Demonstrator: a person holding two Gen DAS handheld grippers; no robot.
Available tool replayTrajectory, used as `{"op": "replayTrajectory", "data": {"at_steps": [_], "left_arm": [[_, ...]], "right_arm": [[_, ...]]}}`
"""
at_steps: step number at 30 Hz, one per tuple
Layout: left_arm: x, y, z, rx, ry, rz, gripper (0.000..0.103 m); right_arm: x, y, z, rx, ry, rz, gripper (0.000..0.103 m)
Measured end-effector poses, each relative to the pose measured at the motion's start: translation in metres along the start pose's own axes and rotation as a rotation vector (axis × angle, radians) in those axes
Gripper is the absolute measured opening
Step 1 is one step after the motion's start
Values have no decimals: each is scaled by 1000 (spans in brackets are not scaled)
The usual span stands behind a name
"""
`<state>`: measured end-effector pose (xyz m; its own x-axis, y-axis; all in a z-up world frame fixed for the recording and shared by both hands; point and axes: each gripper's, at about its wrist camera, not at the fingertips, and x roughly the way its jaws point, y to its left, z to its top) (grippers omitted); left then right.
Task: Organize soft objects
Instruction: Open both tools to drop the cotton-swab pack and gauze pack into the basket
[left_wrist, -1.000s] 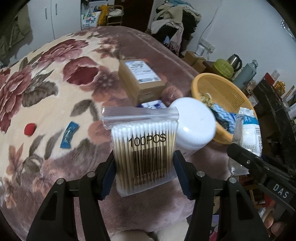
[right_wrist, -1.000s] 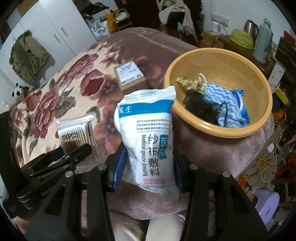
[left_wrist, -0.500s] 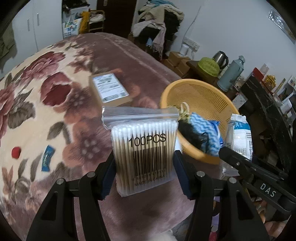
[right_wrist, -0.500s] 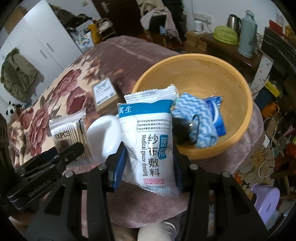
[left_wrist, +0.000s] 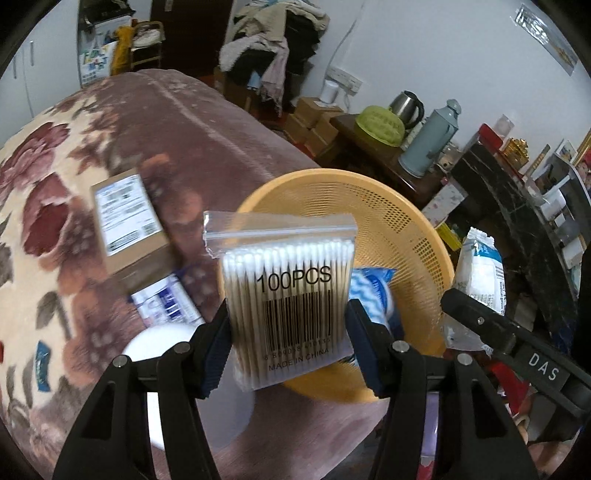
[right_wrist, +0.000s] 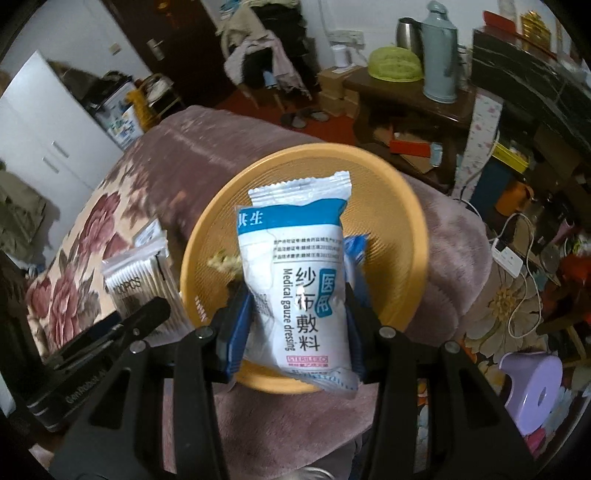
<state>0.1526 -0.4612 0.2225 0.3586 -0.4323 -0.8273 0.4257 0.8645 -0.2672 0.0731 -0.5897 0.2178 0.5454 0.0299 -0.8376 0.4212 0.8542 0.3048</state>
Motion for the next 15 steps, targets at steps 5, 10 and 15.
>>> {"op": "replayTrajectory", "data": {"at_steps": [5, 10, 15], "left_arm": [[21, -17, 7, 23, 19, -31, 61], [35, -25, 12, 24, 29, -47, 61], [44, -29, 17, 20, 32, -58, 61]], "right_arm": [[4, -10, 8, 16, -5, -18, 46], [8, -21, 13, 33, -7, -31, 46], [10, -26, 17, 38, -7, -37, 46]]}}
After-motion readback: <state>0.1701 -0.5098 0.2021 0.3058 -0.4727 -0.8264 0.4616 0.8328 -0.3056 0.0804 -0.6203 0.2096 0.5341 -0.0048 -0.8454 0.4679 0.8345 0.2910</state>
